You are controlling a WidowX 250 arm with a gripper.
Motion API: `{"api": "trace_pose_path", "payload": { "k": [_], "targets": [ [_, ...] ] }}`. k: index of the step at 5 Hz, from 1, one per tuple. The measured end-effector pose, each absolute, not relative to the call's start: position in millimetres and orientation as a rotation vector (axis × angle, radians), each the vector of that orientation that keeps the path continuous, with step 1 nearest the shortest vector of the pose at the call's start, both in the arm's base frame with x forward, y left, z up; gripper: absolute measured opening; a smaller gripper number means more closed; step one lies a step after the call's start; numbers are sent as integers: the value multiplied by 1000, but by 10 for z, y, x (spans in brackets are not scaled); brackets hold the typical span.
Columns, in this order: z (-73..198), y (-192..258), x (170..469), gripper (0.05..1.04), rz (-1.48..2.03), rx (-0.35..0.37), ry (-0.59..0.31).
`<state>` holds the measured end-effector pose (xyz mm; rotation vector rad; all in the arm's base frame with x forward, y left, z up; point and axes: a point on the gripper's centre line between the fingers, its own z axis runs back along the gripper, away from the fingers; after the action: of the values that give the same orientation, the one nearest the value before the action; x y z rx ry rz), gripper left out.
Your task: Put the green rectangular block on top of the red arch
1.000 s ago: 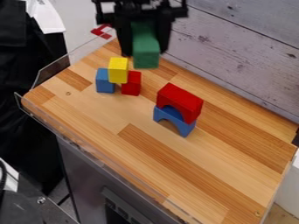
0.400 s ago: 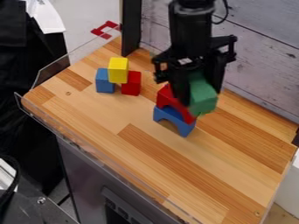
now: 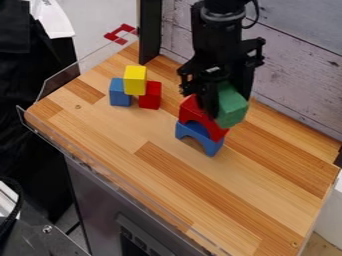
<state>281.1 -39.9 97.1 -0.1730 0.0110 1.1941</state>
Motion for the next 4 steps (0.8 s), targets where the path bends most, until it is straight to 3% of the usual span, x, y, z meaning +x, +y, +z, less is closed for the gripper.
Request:
{"api": "trace_pose_path", "payload": {
  "k": [2,4],
  "targets": [
    [964,-247,2866,588,1345,-156,-37],
    [901,-255,2954,588,1439,-195,-51]
  ]
}}
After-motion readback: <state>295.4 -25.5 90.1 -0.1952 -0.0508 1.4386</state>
